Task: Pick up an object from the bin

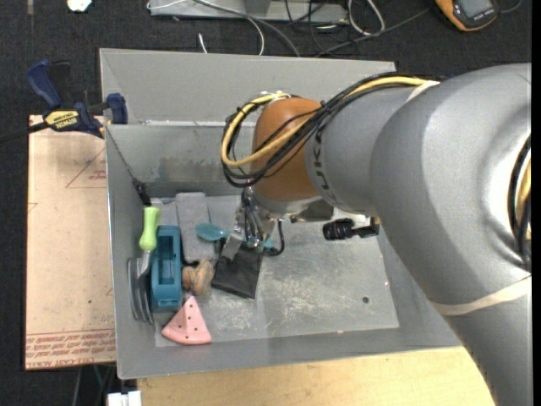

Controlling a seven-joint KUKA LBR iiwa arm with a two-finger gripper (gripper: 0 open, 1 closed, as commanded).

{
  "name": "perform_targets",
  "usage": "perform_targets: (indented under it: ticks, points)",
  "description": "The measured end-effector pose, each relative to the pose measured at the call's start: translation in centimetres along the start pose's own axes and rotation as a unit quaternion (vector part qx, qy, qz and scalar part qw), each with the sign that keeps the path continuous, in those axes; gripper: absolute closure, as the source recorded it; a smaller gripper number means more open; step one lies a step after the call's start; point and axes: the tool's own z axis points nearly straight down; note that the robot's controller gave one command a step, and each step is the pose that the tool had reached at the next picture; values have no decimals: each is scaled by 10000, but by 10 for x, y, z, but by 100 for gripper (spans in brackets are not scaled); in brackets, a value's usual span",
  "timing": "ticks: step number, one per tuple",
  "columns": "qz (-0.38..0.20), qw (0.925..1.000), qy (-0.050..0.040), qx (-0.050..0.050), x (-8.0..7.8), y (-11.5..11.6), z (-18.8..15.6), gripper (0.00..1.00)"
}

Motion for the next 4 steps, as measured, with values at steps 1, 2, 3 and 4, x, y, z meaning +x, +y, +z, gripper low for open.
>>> perform_targets:
  ticks: [1, 2, 3, 4]
  points:
    - [43, 10000, 3, 4, 21, -61, 1, 100]
    - [43, 10000, 4, 4, 21, -61, 1, 100]
    - [93, 10000, -5, -1, 13, -60, -127, 100]
    - [93, 10000, -5, -1, 13, -60, -127, 100]
